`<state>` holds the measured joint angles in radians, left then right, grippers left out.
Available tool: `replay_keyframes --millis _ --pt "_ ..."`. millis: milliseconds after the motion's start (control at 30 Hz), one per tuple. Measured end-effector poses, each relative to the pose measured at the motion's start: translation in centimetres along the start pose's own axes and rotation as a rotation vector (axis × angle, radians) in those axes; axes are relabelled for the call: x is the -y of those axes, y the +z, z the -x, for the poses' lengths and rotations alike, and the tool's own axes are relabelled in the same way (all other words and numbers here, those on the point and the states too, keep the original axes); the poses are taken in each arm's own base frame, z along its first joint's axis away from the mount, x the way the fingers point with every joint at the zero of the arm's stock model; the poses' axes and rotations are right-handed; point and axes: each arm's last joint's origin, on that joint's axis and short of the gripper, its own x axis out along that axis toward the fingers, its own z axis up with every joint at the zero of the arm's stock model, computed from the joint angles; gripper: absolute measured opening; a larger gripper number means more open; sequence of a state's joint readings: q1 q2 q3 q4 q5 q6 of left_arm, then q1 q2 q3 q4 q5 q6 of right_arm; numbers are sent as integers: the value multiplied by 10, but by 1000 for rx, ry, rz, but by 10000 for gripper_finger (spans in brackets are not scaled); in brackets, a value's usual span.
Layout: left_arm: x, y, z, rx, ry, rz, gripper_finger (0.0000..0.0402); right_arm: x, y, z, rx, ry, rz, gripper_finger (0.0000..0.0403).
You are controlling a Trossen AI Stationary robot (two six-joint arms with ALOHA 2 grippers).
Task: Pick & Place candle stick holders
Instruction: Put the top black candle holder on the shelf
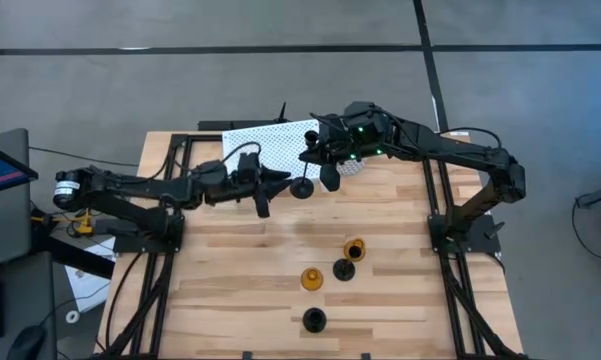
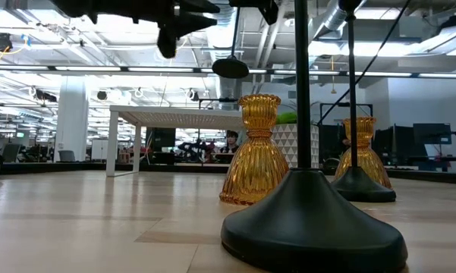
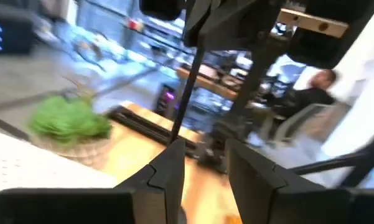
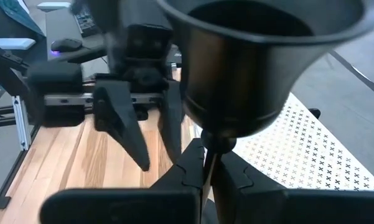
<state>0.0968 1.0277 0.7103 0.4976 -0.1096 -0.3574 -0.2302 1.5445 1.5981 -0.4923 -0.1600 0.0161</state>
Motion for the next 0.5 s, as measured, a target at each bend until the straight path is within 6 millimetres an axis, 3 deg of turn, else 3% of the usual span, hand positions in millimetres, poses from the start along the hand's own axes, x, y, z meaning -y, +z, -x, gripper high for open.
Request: replay_keyframes --millis 267,500 --pt "-13 25 -20 -50 -58 -57 108 0 0 0 0 0 0 2" --pt "-11 25 -34 -111 -61 -199 108 0 0 0 -1 1 0 2"
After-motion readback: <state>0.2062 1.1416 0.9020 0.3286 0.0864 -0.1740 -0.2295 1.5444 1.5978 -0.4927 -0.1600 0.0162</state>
